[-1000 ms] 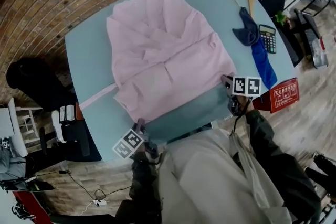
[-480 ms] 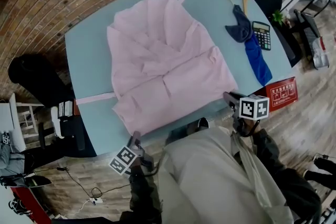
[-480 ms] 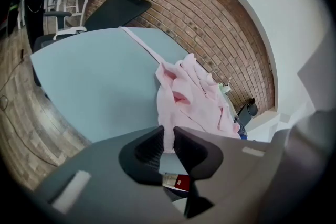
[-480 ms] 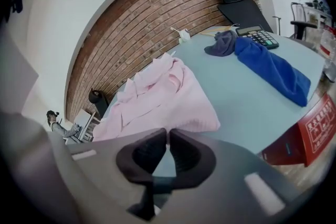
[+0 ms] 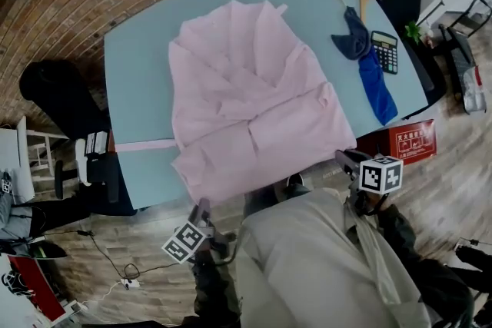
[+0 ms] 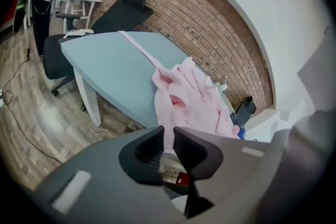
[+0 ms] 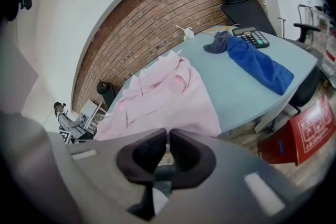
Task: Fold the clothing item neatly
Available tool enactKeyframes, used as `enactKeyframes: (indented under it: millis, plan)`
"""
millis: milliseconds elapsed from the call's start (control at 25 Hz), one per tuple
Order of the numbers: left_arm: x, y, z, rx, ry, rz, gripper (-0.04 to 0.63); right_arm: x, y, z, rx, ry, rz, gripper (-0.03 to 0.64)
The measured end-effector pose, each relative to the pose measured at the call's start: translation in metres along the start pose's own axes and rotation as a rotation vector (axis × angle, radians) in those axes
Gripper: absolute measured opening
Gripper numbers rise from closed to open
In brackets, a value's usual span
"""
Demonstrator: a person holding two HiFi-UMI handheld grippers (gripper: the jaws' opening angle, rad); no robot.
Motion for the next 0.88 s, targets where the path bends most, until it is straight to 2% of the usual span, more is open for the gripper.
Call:
enactKeyframes:
  millis: [240,480,640,880]
  plan:
    - [-0.032,-0.034,0.027,-0.108,0.093,-0.032,0.057,0.024,-0.035,0.021,-0.033,-0.017,0.158,0.023]
    - [-0.066,-0.118,0.032,-0.201,0.178,-0.088,0.057,0.046,-0.117,0.029,-0.085,-0.002,0.319,0.023]
    - [-0.081,-0.177,0.012,-0.204,0.191,-0.128,0.057,0.055,-0.173,0.015,-0.112,0.009,0.339,0.023]
    - [-0.08,-0.252,-0.043,-0.142,0.189,-0.11,0.057,0.051,-0.246,-0.029,-0.106,0.021,0.301,0.023]
Point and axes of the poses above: the fingertips, and each gripper's own axes: z backward along the fingers, x to its left, y out of its underside, the point moved 6 cm from there along z, backward along the fingers, and after that the axes turned 14 degrees about x, right-handed, at the moved point
